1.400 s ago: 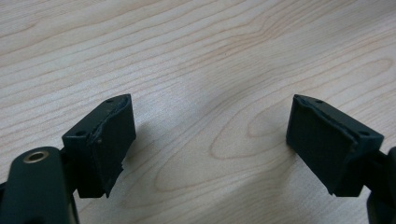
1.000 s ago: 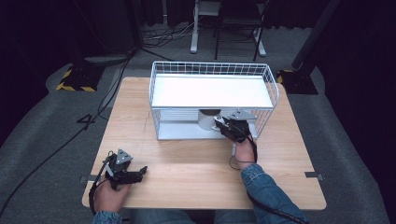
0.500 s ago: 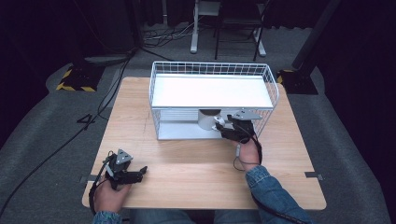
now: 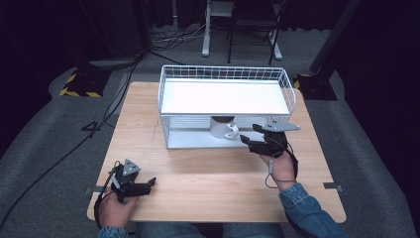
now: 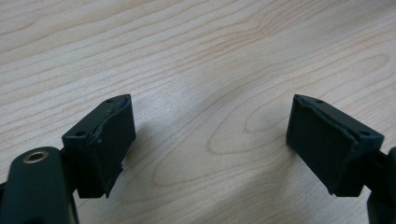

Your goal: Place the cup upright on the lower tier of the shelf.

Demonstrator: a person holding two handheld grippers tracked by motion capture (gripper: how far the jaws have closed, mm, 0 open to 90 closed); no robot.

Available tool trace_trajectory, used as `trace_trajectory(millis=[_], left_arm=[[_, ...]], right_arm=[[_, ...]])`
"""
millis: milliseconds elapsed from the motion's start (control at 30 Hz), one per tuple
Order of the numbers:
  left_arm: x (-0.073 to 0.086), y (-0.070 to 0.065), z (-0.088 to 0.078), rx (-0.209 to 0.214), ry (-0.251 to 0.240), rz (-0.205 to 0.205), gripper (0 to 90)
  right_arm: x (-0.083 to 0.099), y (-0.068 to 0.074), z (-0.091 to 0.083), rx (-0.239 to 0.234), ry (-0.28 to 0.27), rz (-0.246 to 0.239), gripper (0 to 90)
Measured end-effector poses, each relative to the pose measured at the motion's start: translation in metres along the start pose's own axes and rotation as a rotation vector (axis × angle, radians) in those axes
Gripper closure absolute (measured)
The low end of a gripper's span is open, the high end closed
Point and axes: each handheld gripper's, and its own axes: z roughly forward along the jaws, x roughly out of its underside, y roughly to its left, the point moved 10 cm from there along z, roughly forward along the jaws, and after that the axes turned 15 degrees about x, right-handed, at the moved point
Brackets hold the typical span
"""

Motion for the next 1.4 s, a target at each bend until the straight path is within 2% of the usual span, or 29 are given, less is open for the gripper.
trace_trajectory(millis=[267, 467, 733, 900, 967, 1233, 1400], left_arm=[[-0.001, 0.0, 0.001, -0.003, -0.003, -0.001, 15.8], [-0.002, 0.001, 0.002, 0.0, -0.006, -0.002, 15.8], [-0.004, 0.003, 0.003, -0.003, -0.004, -0.003, 15.9], [-0.004, 0.003, 0.003, -0.004, -0.003, -0.002, 15.9], [-0.004, 0.003, 0.003, -0.004, -0.003, -0.002, 15.9], [-0.004, 0.003, 0.003, -0.004, -0.002, -0.002, 15.9], [-0.004, 0.003, 0.003, -0.004, -0.003, -0.002, 15.8]], right_arm=[[0.008, -0.014, -0.032, -0.026, 0.022, 0.001, 29.9], [0.022, -0.026, -0.053, -0.035, 0.06, 0.009, 23.2], [0.039, -0.051, -0.07, 0.007, 0.072, 0.031, 15.7], [0.055, -0.068, -0.073, 0.031, 0.104, 0.033, 14.0], [0.063, -0.078, -0.074, 0.058, 0.116, 0.031, 11.2], [0.099, -0.106, -0.068, 0.115, 0.203, 0.067, 10.6], [0.123, -0.121, -0.062, 0.122, 0.254, 0.099, 10.6]])
